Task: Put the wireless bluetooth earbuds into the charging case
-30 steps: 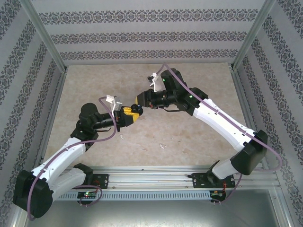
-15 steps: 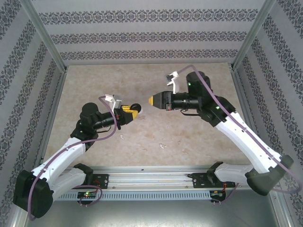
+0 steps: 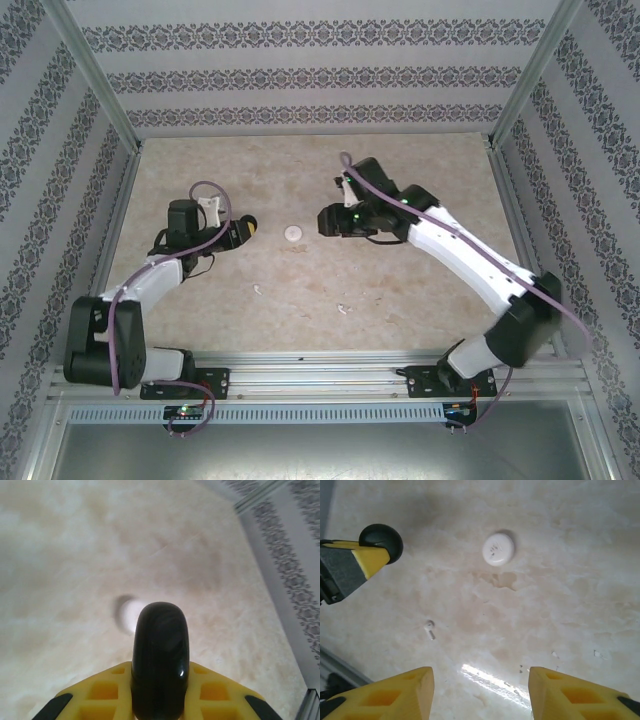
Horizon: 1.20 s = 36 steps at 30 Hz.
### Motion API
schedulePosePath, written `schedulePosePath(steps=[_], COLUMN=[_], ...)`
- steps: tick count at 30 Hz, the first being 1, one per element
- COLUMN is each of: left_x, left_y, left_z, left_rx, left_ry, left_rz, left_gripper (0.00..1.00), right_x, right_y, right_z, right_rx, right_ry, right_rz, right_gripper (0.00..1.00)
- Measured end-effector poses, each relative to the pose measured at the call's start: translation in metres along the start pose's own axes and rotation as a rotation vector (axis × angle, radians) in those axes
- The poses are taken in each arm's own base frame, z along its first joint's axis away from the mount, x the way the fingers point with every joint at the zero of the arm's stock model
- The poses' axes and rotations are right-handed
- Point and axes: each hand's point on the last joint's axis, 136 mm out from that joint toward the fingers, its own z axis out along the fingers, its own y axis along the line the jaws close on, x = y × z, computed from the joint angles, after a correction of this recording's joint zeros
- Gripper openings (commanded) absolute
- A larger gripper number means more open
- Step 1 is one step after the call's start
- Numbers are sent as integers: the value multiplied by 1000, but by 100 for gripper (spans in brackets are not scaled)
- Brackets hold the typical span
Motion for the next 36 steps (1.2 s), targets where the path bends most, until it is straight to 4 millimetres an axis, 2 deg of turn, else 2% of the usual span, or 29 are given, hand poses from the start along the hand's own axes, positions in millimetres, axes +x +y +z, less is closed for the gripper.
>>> schedulePosePath(steps=[3, 9, 14, 19, 22, 28, 36], left_x=[10, 9, 22, 31, 32, 25, 19], left_y=[17, 42, 62, 74, 78, 79, 77], left_z=[8, 20, 25, 27, 28, 28, 24], left_rx=[-51, -150, -220, -260, -279, -292, -311], left_ry=[46, 74, 112, 149, 161, 151, 141], left_rz=[-45, -80, -102, -112, -111, -98, -85], left_gripper=[7, 15, 20, 36, 44, 56, 61], right_x=[-6, -16, -29, -35, -32, -22, -9], right_y=[-2, -4, 6, 14, 10, -6, -18], right_z=[24, 74, 120, 155, 167, 179, 194], right_rx=[44, 102, 136, 171, 204, 257, 275], right_ry=[38, 113, 178, 237, 275, 343, 403], right_rz=[-17, -55, -116, -192, -229, -271, -313], right_gripper=[56, 59, 60, 61, 64, 68, 72])
